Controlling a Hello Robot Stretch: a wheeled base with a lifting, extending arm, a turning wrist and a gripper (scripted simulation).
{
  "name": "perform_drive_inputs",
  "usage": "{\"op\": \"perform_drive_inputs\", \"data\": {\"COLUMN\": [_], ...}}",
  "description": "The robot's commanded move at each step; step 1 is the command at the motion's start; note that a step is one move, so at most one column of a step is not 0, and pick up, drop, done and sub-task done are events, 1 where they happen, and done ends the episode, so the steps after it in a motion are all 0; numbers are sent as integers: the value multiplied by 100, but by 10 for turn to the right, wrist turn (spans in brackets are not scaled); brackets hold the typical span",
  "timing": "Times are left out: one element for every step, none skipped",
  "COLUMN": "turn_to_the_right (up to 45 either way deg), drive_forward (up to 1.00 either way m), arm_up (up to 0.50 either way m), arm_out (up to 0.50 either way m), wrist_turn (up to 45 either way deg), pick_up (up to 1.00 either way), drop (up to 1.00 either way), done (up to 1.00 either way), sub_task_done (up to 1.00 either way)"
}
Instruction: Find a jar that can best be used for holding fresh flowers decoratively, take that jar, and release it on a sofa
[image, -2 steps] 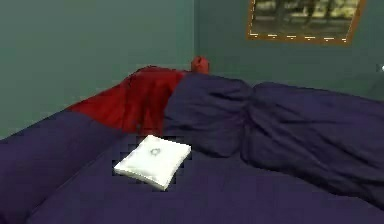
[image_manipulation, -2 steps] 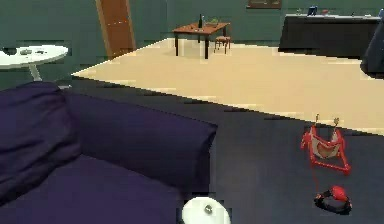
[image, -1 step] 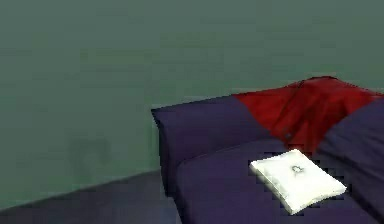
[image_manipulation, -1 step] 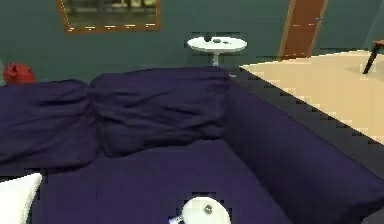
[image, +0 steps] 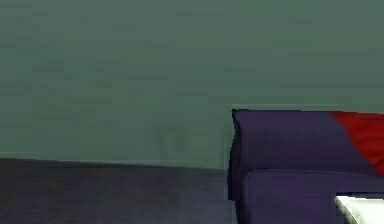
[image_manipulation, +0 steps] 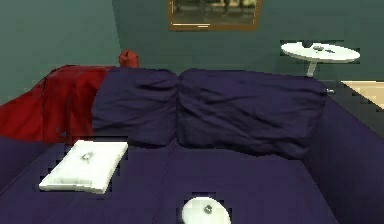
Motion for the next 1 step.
{"op": "perform_drive_inputs", "data": {"turn_to_the_right": [0], "drive_forward": [0], "arm_up": [0], "arm_out": [48], "wrist_turn": [0], "pick_up": [0], "drop": [0], "done": [0], "sub_task_done": [0]}}
